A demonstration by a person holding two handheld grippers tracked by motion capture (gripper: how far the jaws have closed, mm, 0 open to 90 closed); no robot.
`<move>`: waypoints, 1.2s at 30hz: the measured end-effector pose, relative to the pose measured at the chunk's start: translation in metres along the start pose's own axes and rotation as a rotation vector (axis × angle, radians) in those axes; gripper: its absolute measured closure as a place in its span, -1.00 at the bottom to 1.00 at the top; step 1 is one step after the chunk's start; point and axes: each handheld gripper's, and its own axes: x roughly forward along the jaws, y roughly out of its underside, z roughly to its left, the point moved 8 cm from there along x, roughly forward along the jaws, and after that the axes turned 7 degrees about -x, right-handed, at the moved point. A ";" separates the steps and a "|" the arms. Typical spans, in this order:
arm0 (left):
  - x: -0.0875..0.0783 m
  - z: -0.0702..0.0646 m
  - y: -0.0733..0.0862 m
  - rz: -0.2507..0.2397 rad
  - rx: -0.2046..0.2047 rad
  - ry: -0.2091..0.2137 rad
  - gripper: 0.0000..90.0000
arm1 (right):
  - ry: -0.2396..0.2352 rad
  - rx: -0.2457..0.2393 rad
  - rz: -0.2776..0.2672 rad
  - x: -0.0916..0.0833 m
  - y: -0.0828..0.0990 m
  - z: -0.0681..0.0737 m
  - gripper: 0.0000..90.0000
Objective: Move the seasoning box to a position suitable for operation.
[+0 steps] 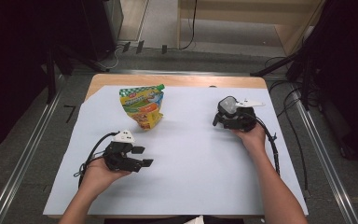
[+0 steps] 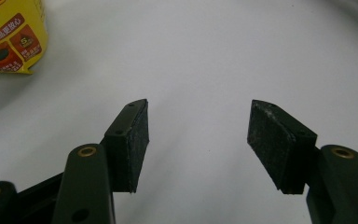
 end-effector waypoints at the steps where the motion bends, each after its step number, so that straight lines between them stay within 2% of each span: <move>1: 0.000 0.000 0.000 0.001 0.001 0.000 -0.13 | 0.000 0.003 0.000 0.000 0.000 0.000 -0.67; 10: 0.002 0.000 -0.002 0.001 0.008 0.007 -0.13 | 0.003 -0.008 -0.015 -0.005 -0.002 0.001 -0.66; 17: 0.003 -0.001 -0.004 0.006 0.014 0.007 -0.13 | -0.009 -0.017 -0.059 -0.012 -0.011 0.008 -0.66; 20: 0.004 -0.002 -0.005 0.001 0.012 0.008 -0.13 | -0.026 -0.026 -0.072 -0.014 -0.015 0.015 -0.66; 24: 0.005 -0.002 -0.007 0.002 0.016 0.013 -0.13 | -0.054 -0.063 -0.079 -0.016 -0.020 0.030 -0.66; 26: 0.005 -0.002 -0.008 0.000 0.017 0.012 -0.13 | -0.059 -0.064 -0.078 -0.016 -0.020 0.032 -0.66; 27: 0.006 -0.001 -0.009 -0.001 0.019 0.017 -0.13 | -0.072 -0.071 -0.078 -0.016 -0.021 0.038 -0.66; 36: 0.011 -0.002 -0.015 0.000 0.027 0.028 -0.13 | -0.121 -0.103 -0.078 -0.020 -0.023 0.062 -0.66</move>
